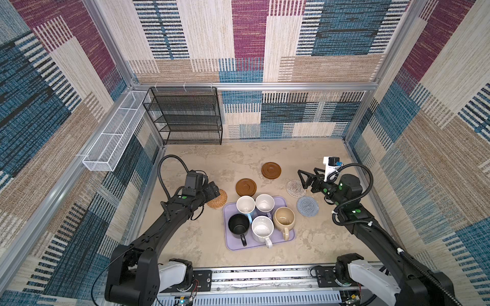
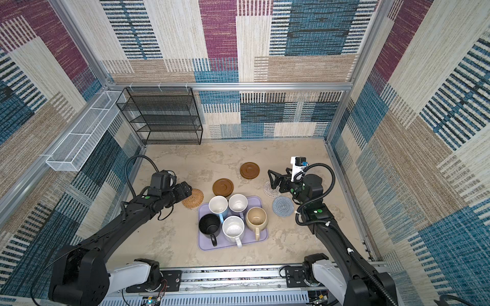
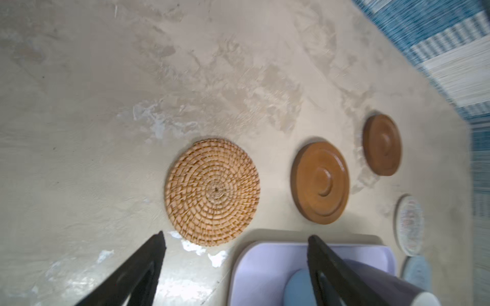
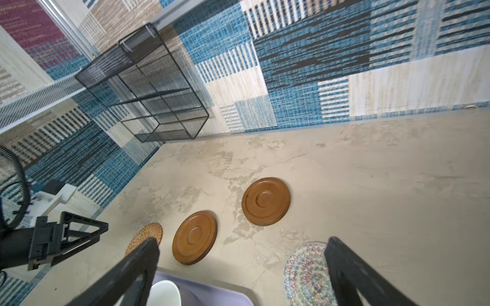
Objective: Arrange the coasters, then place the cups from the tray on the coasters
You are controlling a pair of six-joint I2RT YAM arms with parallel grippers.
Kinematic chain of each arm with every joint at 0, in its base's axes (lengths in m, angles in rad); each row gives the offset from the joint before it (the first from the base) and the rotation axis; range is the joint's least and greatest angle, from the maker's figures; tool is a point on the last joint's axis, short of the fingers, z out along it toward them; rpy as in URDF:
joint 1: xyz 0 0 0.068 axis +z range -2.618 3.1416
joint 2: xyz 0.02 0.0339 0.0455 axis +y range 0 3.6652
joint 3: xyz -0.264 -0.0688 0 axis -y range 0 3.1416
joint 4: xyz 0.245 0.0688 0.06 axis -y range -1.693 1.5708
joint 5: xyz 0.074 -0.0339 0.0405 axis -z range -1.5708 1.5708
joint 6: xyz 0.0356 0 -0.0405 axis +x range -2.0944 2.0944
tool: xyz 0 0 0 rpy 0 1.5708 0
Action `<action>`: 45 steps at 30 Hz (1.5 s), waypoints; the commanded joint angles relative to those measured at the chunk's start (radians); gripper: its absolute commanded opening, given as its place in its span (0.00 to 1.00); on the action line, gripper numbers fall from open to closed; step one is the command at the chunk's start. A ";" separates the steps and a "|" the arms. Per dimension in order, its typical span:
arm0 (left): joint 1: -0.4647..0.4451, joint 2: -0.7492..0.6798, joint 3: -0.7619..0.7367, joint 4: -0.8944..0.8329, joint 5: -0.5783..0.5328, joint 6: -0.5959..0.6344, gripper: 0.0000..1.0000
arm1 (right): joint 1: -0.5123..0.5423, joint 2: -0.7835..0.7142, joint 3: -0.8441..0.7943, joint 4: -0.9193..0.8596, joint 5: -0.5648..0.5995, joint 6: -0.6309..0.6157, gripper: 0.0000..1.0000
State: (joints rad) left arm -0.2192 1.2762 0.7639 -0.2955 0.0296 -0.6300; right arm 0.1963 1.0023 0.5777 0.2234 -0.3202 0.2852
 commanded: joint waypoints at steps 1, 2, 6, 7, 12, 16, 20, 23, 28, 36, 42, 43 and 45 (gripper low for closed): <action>-0.020 0.075 0.038 -0.062 0.001 0.051 0.79 | 0.062 0.066 0.055 -0.066 0.028 -0.070 1.00; -0.025 0.102 0.054 -0.062 0.010 0.057 0.75 | 0.099 0.100 0.081 -0.095 0.059 -0.090 1.00; -0.061 0.191 0.121 -0.093 -0.012 0.080 0.70 | 0.223 0.219 0.159 -0.156 0.151 -0.149 1.00; -0.076 0.214 0.143 -0.116 -0.036 0.086 0.69 | 0.247 0.243 0.167 -0.155 0.171 -0.150 0.99; -0.101 0.314 0.197 -0.146 -0.077 0.093 0.63 | 0.316 0.328 0.213 -0.143 0.188 -0.142 0.99; -0.106 0.390 0.231 -0.162 -0.115 0.086 0.61 | 0.353 0.383 0.256 -0.144 0.190 -0.152 0.98; -0.105 0.451 0.259 -0.150 -0.103 0.084 0.58 | 0.368 0.435 0.290 -0.147 0.193 -0.158 0.98; -0.106 0.491 0.285 -0.149 -0.116 0.083 0.57 | 0.374 0.473 0.315 -0.153 0.190 -0.156 0.98; -0.102 0.562 0.351 -0.165 -0.134 0.080 0.56 | 0.382 0.538 0.355 -0.148 0.169 -0.155 0.98; -0.073 0.678 0.490 -0.182 -0.116 0.083 0.55 | 0.392 0.663 0.459 -0.161 0.137 -0.160 0.97; -0.053 0.748 0.588 -0.190 -0.101 0.086 0.54 | 0.391 0.751 0.536 -0.170 0.112 -0.178 0.97; -0.049 0.757 0.599 -0.190 -0.098 0.085 0.54 | 0.391 0.762 0.547 -0.172 0.117 -0.182 0.96; -0.049 0.774 0.621 -0.190 -0.100 0.087 0.54 | 0.392 0.778 0.558 -0.157 0.143 -0.186 0.97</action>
State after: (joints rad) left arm -0.2718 2.0140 1.3762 -0.4370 -0.1246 -0.5537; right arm 0.5869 1.7645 1.1179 0.0483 -0.1905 0.1207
